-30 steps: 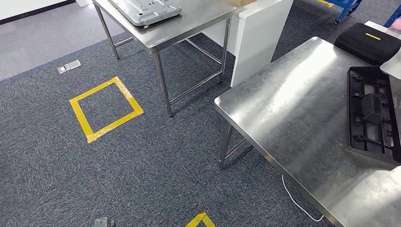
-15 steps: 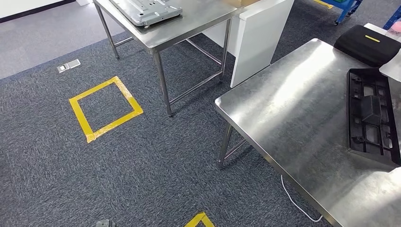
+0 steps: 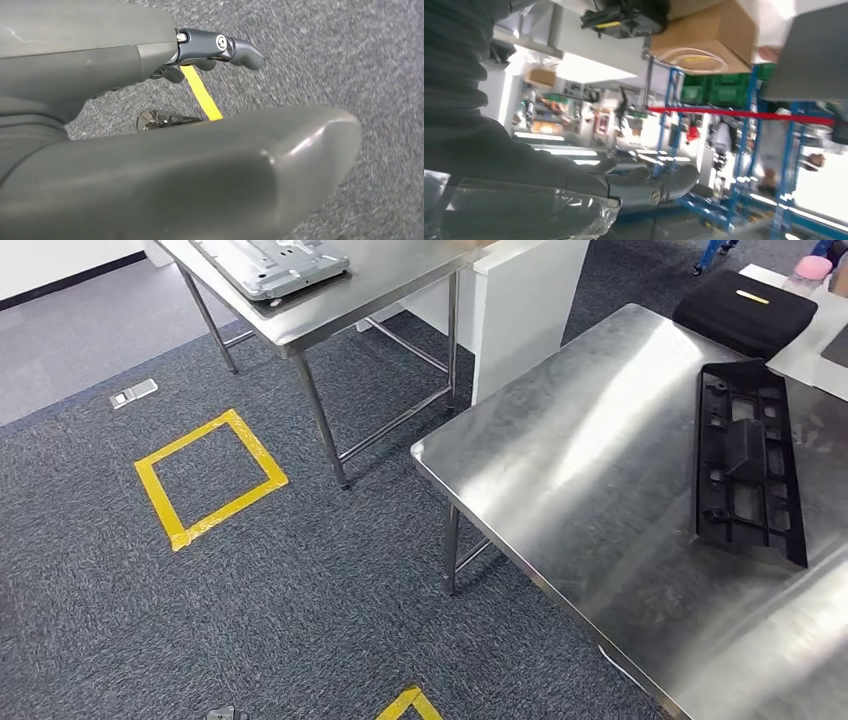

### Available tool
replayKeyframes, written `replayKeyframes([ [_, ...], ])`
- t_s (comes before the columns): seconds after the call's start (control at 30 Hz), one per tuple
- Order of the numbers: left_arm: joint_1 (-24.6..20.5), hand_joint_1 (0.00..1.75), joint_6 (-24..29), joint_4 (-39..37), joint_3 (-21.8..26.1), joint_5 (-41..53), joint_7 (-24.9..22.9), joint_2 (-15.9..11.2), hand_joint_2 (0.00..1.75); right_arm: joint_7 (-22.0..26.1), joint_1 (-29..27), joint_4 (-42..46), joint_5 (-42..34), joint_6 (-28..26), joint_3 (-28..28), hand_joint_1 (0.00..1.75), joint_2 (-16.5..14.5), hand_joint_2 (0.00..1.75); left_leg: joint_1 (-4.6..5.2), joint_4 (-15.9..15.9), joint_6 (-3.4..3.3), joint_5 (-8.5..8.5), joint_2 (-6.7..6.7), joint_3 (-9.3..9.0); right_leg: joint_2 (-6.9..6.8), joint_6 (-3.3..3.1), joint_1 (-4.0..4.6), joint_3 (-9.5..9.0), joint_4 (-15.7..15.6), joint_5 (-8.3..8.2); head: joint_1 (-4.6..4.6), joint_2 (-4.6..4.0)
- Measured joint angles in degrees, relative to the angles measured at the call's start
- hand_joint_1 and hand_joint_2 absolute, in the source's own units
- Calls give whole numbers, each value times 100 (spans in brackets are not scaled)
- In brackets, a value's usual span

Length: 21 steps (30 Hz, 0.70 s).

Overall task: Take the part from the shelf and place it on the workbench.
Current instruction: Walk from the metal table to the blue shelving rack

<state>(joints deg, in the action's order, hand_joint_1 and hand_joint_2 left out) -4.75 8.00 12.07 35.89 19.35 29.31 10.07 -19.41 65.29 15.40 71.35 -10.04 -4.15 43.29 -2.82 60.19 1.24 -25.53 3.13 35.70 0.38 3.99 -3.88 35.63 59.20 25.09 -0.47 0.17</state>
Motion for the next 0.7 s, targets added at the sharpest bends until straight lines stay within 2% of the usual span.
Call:
replayKeyframes([
  [0.03,-5,0,-9,0,-1,5,0,2,0,0,1,2,-2,-4,2,0,13,175,4,273,-20,-156,-69,122,51,-31,34,4,8,0,-7,0],
  [0.1,-11,0,-22,0,-2,18,-1,-1,0,0,-21,1,-16,-10,8,0,24,175,62,1108,-115,-515,-197,539,164,-63,105,1,6,-5,-14,0],
  [0.13,-12,0,-26,0,-2,24,-1,-3,0,0,-41,-2,-25,-11,12,0,23,175,118,1473,-178,-617,-231,753,232,-74,148,3,5,-8,-15,0],
  [0.17,-13,0,-28,0,-2,28,-2,-5,0,0,-66,-5,-33,-12,17,0,22,175,192,1635,-265,-608,-257,883,305,-91,197,7,3,-13,-13,0],
  [0.2,-14,0,-30,0,-2,30,-4,-7,0,0,-88,-8,-38,-12,22,0,23,175,275,1589,-373,-508,-290,916,379,-112,244,13,-1,-20,-12,0],
  [0.23,-15,0,-31,0,-2,31,-5,-9,0,0,-103,-11,-39,-12,28,0,25,175,382,1285,-530,-305,-360,820,466,-138,291,29,-7,-33,-11,0],
  [0.27,-21,0,-31,3,-2,31,-6,-33,0,0,-132,-16,-40,-12,34,0,19,175,461,847,-753,-73,-501,651,545,-171,300,40,-12,-50,-1,0],
  [0.3,-21,0,-32,7,-3,34,-7,-57,0,0,-159,-26,-41,-13,39,0,9,175,521,473,-946,108,-635,476,630,-190,311,47,-34,-64,25,0],
  [0.33,-23,0,-33,14,-3,39,-3,-91,0,-5,-202,-41,-42,-13,45,0,-1,175,569,169,-1108,250,-752,318,704,-193,283,36,-63,-69,50,0],
  [0.37,-27,0,-33,21,-4,44,-1,-118,0,-9,-262,-60,-46,-12,49,0,-22,175,591,19,-1193,305,-823,221,769,-168,233,9,-93,-73,63,0],
  [0.43,-54,0,-32,38,-6,52,6,-140,0,-12,-384,-76,-59,-15,57,0,-18,175,645,-185,-1199,362,-763,52,914,-107,158,-78,-236,-107,27,0],
  [0.47,-78,0,-30,45,-6,52,9,-140,0,-9,-438,-67,-71,-23,61,0,5,175,639,-429,-1203,429,-707,-94,882,-109,159,-109,-296,-140,-1,0],
  [0.53,-122,0,-29,56,-4,54,18,-131,0,-5,-425,-45,-96,-51,90,0,96,175,577,-993,-1248,624,-545,-412,537,-140,219,-34,-203,-89,-14,0],
  [0.57,-135,0,-29,59,-3,56,17,-125,0,-6,-396,-46,-107,-64,110,0,106,175,529,-1191,-1232,695,-456,-527,309,-140,226,97,22,4,-3,0],
  [0.6,-143,0,-31,59,-3,58,13,-108,0,-6,-366,-49,-114,-71,128,0,110,175,488,-1271,-1197,715,-358,-581,167,-103,220,265,299,119,6,0],
  [0.63,-148,0,-34,57,-4,60,5,-92,0,-5,-367,-52,-117,-73,140,0,98,175,433,-1288,-1125,699,-256,-606,114,-48,190,416,545,198,7,0],
  [0.67,-148,0,-36,55,-5,62,-2,-71,0,-4,-400,-56,-116,-73,149,0,93,175,372,-1269,-1031,663,-165,-608,76,34,136,515,680,218,9,0],
  [0.7,-148,0,-38,52,-6,63,-8,-49,0,-3,-435,-61,-114,-72,155,0,92,175,301,-1211,-910,609,-74,-591,33,151,63,521,631,154,8,0],
])
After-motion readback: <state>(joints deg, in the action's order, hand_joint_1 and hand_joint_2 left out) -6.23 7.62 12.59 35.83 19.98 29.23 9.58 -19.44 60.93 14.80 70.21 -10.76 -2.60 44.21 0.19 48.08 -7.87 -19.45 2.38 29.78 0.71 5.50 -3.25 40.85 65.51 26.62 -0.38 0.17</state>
